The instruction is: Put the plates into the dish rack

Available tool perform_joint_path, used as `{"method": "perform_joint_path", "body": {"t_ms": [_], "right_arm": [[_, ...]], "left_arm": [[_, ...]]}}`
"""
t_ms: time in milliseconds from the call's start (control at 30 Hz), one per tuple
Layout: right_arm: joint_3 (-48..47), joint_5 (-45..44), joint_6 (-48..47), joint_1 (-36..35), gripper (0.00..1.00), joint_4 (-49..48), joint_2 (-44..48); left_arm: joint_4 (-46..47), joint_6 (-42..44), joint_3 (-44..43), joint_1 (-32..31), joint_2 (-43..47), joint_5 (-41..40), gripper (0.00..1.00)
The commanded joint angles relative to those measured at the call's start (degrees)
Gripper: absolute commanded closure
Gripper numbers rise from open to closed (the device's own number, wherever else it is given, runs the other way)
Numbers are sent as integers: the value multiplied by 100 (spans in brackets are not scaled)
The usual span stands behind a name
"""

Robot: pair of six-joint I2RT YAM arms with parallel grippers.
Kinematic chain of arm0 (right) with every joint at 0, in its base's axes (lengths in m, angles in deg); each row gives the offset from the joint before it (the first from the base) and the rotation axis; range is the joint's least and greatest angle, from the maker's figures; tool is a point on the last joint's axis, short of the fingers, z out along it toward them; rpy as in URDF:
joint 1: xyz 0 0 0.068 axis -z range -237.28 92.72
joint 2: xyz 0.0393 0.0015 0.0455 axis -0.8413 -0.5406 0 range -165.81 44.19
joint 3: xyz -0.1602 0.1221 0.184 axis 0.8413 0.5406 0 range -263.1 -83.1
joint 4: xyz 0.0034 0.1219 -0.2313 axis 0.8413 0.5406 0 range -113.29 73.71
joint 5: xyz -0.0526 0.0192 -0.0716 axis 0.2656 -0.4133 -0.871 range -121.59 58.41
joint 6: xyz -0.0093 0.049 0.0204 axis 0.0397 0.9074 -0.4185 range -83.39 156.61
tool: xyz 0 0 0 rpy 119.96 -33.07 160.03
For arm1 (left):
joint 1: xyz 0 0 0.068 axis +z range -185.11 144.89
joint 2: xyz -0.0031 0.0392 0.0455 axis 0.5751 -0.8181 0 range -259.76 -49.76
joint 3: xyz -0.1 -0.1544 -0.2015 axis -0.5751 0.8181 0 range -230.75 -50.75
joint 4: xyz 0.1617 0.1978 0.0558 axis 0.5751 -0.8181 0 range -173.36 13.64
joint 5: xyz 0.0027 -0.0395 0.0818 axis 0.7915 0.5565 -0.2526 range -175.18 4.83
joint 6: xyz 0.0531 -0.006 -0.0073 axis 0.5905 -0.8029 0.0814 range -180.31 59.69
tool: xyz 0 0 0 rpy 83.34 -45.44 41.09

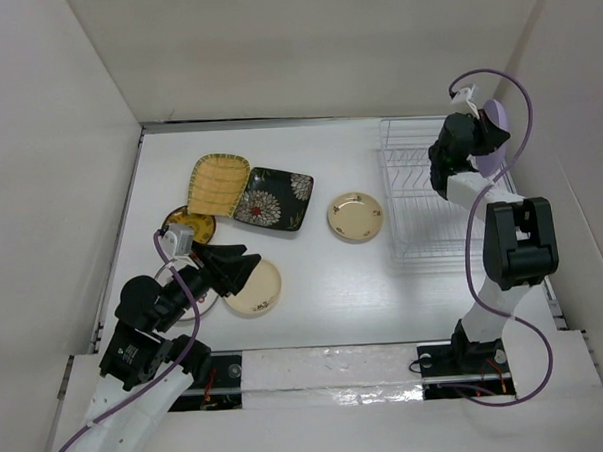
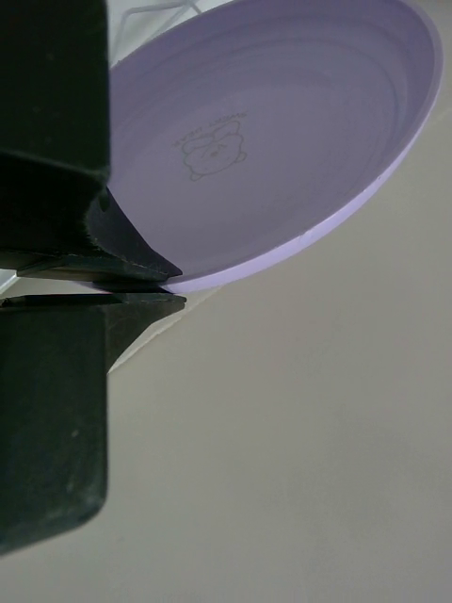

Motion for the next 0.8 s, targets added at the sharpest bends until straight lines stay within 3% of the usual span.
{"method": "perform_joint_path", "body": {"t_ms": [0, 267, 400, 433, 600, 733, 767], "right_arm": [[64, -96, 37, -30, 100, -474, -85], [204, -149, 326, -258, 99, -474, -200], [337, -254, 748, -364, 75, -386, -165], [345, -263, 879, -416, 65, -220, -130], [126, -175, 2223, -416, 50, 878, 282], [-312, -26, 3382, -416, 34, 2327, 871], [-583, 114, 4073, -486, 34, 2748, 1012]], "left_arm": [[211, -5, 7, -28, -82, 81, 55], [211, -5, 7, -28, -99, 72, 55], [211, -5, 7, -28, -152, 90, 55], [211, -5, 7, -28, -178, 90, 54], [211, -5, -2, -28, -240, 99, 54], [185, -5, -11, -28, -275, 28, 54], [176, -5, -19, -28, -275, 2, 55]]}}
